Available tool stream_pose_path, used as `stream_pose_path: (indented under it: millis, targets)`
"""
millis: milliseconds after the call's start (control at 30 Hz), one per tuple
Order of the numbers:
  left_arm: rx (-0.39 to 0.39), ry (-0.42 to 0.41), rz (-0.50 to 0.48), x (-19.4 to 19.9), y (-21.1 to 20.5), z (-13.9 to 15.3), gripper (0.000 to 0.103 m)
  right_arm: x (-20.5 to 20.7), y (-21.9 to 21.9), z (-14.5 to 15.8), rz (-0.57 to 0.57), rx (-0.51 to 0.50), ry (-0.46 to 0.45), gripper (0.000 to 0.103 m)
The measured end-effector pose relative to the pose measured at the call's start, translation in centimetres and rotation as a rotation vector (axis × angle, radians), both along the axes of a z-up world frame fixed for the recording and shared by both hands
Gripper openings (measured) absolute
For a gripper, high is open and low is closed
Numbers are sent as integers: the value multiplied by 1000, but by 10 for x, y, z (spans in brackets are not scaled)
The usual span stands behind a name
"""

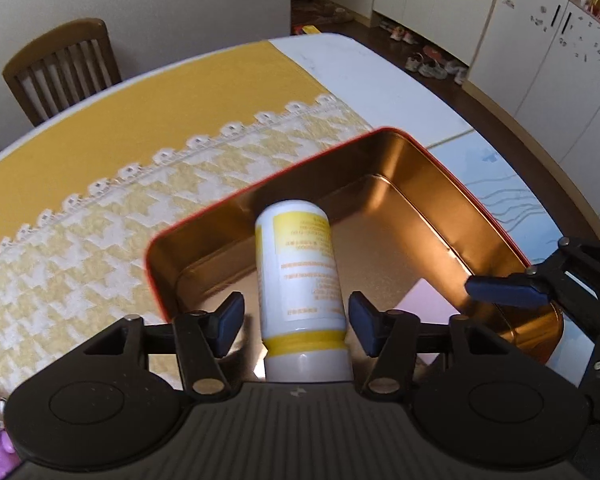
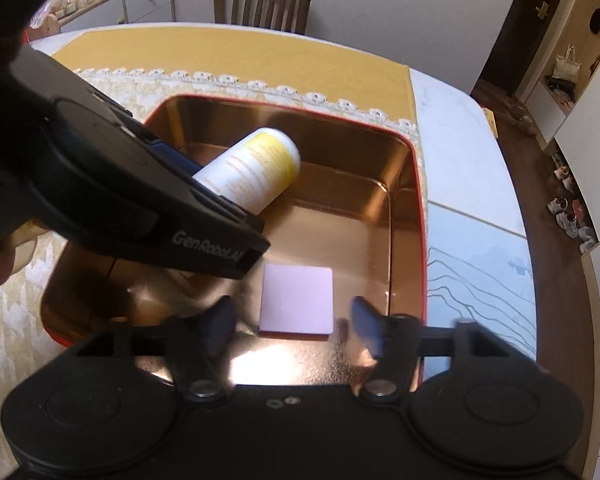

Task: Organize rigid objects
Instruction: 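Carry both items into the red tin and open both grippers to release, then move the left gripper to the white sunglasses while the right gripper approaches the orange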

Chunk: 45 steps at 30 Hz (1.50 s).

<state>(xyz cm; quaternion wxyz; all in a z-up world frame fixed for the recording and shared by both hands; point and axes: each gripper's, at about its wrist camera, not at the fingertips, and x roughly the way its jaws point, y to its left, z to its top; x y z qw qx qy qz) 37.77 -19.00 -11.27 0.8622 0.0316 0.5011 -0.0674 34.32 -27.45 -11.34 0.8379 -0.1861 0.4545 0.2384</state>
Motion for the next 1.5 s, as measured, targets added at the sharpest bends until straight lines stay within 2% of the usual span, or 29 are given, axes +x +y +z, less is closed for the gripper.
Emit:
stream_pose_path:
  millis: [267,733,767,833,1067,1167,1300,1500]
  targets:
    - [-10,-57,25,-18,16,26,59,-4,-3,22,34,39,6,69]
    - [-71,-144,90,-81,55,82,59,-40,15,73,171,106,-21,83]
    - [-72,-150,95,-87,59,85,60,-43,15,75,178,113,-22,83]
    - [-74,-162,111,-100,68,90,68,-50,19,80,194,126,-23,85]
    - [-70,-181,176,-147,106,98,69,-80,42,88,265,146,-13,91]
    - [-56,-189,197,-167,124,99,76,-95,55,88,289,148,-15,94]
    - [-61,-194,237,-192,150,99,80,-112,74,86,314,153,-9,99]
    - [-30,-193,293,-225,191,93,81,-136,111,79,371,149,7,102]
